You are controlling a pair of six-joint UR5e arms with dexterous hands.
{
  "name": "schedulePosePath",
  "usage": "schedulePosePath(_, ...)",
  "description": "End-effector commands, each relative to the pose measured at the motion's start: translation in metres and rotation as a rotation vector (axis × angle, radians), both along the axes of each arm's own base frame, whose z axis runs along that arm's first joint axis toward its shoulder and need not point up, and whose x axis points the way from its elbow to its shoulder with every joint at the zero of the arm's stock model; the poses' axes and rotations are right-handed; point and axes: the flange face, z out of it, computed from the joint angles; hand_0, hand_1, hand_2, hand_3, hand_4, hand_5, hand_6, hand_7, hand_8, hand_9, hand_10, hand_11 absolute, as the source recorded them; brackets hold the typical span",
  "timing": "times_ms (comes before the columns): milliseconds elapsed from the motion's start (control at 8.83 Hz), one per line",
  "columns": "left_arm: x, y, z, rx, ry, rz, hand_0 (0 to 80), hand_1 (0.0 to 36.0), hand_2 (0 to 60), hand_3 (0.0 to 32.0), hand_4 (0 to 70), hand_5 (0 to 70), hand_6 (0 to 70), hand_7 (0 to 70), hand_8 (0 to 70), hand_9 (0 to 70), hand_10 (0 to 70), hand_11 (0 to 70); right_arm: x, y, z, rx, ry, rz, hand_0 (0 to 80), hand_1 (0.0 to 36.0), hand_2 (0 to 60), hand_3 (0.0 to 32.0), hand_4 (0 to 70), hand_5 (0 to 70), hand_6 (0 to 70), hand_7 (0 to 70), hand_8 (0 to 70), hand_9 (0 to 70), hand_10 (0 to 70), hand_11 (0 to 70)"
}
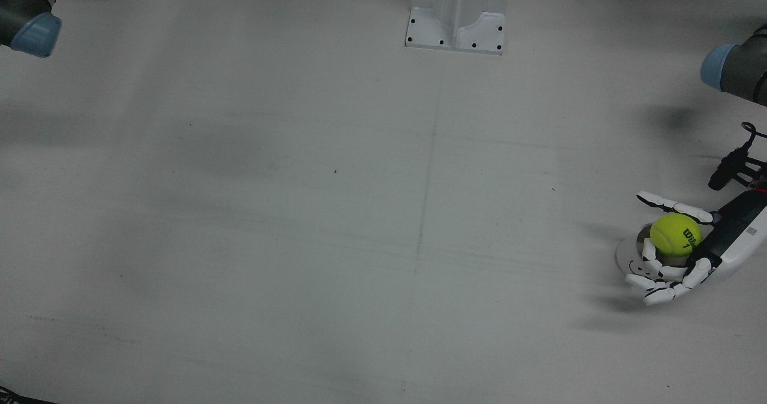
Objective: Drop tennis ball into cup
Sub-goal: 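Open the left hand fingers to release the ball into the cup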
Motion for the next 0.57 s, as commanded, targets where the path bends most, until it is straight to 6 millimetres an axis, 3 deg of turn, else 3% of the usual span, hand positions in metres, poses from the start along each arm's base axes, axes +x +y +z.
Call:
schedulePosePath(0, 0.001, 0.000, 0.006, -0.007, 0.000, 0.004, 65.5, 28.1, 3.8, 0.0, 2.6, 13.9, 28.0, 30.1, 14.0, 19.3, 11.5, 19.7, 0.000, 0.000, 0.000, 0.000, 0.000, 0.000, 0.0, 0.0, 0.0, 0.0, 0.0, 0.0, 0.0, 0.0, 0.0, 0.0, 0.0, 0.0)
schedulePosePath(113, -0.001, 0.000, 0.005, -0.007, 0.004, 0.003, 65.9, 28.7, 3.0, 0.0, 2.5, 12.4, 20.2, 30.9, 12.2, 19.2, 11.3, 19.5, 0.000, 0.000, 0.000, 0.000, 0.000, 0.000, 0.0, 0.0, 0.0, 0.0, 0.0, 0.0, 0.0, 0.0, 0.0, 0.0, 0.0, 0.0)
schedulePosePath(340, -0.007, -0.001, -0.003, 0.000, 0.023, -0.001, 65.9, 28.6, 4.6, 0.0, 2.8, 13.4, 25.0, 26.6, 12.0, 16.7, 10.5, 18.3, 0.000, 0.000, 0.000, 0.000, 0.000, 0.000, 0.0, 0.0, 0.0, 0.0, 0.0, 0.0, 0.0, 0.0, 0.0, 0.0, 0.0, 0.0)
schedulePosePath(453, -0.019, 0.000, -0.015, -0.026, 0.048, 0.000, 66.1, 28.7, 4.8, 0.0, 2.8, 13.5, 25.4, 19.1, 10.6, 13.1, 9.1, 16.2, 0.000, 0.000, 0.000, 0.000, 0.000, 0.000, 0.0, 0.0, 0.0, 0.0, 0.0, 0.0, 0.0, 0.0, 0.0, 0.0, 0.0, 0.0)
